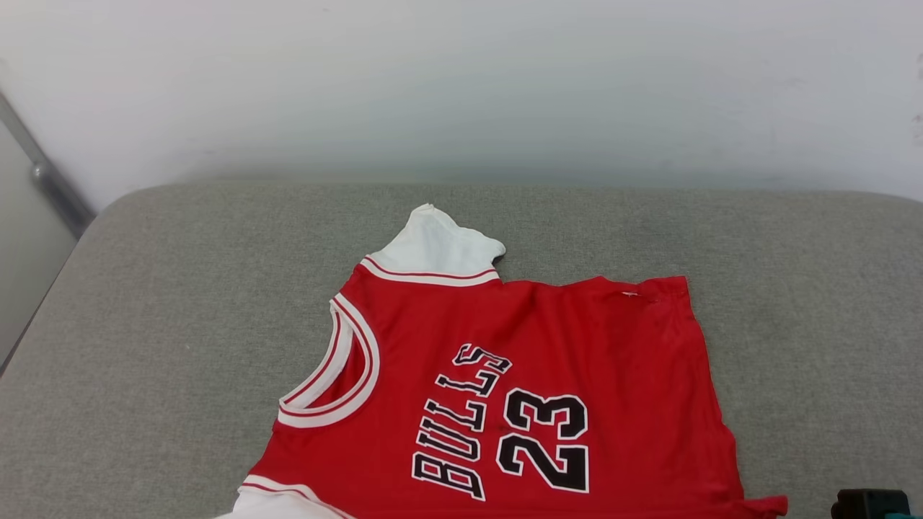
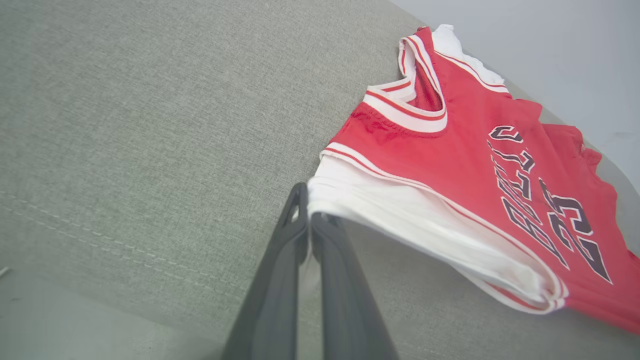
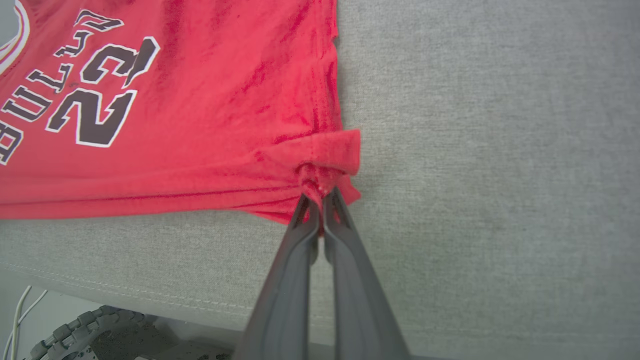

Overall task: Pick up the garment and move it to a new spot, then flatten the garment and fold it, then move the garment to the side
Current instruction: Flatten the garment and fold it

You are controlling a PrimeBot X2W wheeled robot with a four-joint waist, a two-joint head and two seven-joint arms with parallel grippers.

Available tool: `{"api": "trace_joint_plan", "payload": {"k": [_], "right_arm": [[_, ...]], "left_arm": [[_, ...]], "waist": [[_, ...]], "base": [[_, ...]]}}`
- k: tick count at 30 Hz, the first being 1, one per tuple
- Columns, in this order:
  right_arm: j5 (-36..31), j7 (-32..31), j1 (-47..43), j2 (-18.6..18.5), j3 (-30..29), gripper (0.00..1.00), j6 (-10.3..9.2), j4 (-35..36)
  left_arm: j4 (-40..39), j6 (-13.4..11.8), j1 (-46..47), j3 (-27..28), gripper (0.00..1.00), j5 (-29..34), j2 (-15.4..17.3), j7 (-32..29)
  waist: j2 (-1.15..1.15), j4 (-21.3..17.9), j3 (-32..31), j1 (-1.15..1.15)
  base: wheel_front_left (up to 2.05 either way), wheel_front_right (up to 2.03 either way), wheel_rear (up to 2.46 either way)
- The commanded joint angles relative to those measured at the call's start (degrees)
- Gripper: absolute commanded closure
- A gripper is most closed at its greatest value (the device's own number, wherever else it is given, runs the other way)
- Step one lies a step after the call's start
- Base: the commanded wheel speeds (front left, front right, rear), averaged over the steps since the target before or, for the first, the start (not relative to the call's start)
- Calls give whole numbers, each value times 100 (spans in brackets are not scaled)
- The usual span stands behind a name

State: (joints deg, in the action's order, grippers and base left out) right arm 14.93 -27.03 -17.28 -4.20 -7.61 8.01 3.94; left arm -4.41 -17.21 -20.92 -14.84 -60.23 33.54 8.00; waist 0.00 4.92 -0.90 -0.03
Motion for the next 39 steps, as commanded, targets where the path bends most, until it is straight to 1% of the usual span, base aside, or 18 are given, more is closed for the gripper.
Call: {"api": "trace_joint_plan", "payload": {"k": [1, 4, 7, 10, 13, 15, 18, 21, 25, 26, 27, 28, 29, 30, 32, 35, 37, 39], "right_arm": [[-82, -13, -44, -112, -206, 100, -95, 40], [-175, -218, -7, -20, -120, 100, -94, 210], [-279, -384, 328, -15, 155, 100, -74, 233], [-382, -487, 746, -106, 377, 100, -59, 86], [-421, -502, 1240, -177, 572, 100, -58, -163], [-431, -484, 1541, -234, 710, 100, -58, -346], [-433, -419, 1923, -292, 925, 100, -57, -656], [-424, -292, 2211, -337, 1079, 100, -57, -993], [-357, -123, 2377, -305, 1189, 100, -58, -1454], [-346, 42, 2398, -302, 1235, 91, -60, -1761], [-342, 96, 2408, -305, 1252, 78, -60, -1846], [-324, 188, 2426, -309, 1295, 61, -59, -1886], [-304, 298, 2443, -308, 1316, 14, -59, -1903], [-294, 435, 2454, -316, 1340, 0, -58, -1909], [-189, 766, 2441, -324, 1389, 0, -58, -1870], [-44, 1480, 2416, -335, 1367, 0, -57, -1713], [-14, 1933, 2345, -334, 1382, 0, -54, -1642], [27, 2269, 2263, -323, 1370, 0, -54, -1599]], "left_arm": [[27, -130, 3, 181, 100, 9, 162, 29], [-233, -145, 195, 62, 100, 71, 238, -154], [-242, -13, 556, -58, 100, 93, 274, -348], [-56, 163, 1021, -188, 100, 124, 288, -526], [236, 381, 1558, -305, 100, 150, 240, -683], [470, 559, 1869, -378, 100, 65, 119, -764], [873, 756, 2269, -468, 100, 82, 47, -828], [1295, 943, 2593, -597, 100, 107, -50, -907], [1773, 1221, 2891, -808, 100, 45, -173, -1146], [2016, 1354, 3032, -880, 100, 0, -259, -1238], [2078, 1383, 3068, -896, 84, 3, -267, -1254], [2138, 1410, 3103, -900, 62, -1, -278, -1246], [2193, 1420, 3140, -885, 19, -10, -296, -1207], [2241, 1419, 3168, -871, 0, 15, -283, -1184], [2313, 1432, 3180, -840, 0, 36, -273, -1117], [2365, 1390, 3144, -807, 0, 118, -185, -982], [2240, 1309, 3079, -773, 0, 147, -131, -955], [2078, 1193, 2985, -769, 0, 221, 29, -1008]], "waist": [[0, 4, 7, 3], [0, -5, 70, 3], [0, -104, 232, 3], [0, -200, 465, 3], [0, -264, 727, 3], [0, -292, 906, 3], [0, -331, 1127, 3], [0, -343, 1315, 3], [0, -340, 1437, 3], [0, -322, 1471, 3], [0, -314, 1472, 3], [0, -304, 1471, 3], [0, -291, 1460, 3], [0, -281, 1432, 3], [0, -266, 1338, 3], [0, -289, 1126, 3], [0, -313, 956, 3], [0, -346, 793, 3]], "base": [[0, 0, 0], [0, 0, 0], [0, 0, 0], [0, 0, 0], [0, 0, 0], [0, 0, 0], [0, 0, 0], [0, 0, 0], [0, 0, 0], [0, 0, 0], [0, 0, 0], [0, 0, 0], [0, 0, 0], [0, 0, 0], [0, 0, 0], [0, 0, 0], [0, 0, 0], [0, 0, 0]]}}
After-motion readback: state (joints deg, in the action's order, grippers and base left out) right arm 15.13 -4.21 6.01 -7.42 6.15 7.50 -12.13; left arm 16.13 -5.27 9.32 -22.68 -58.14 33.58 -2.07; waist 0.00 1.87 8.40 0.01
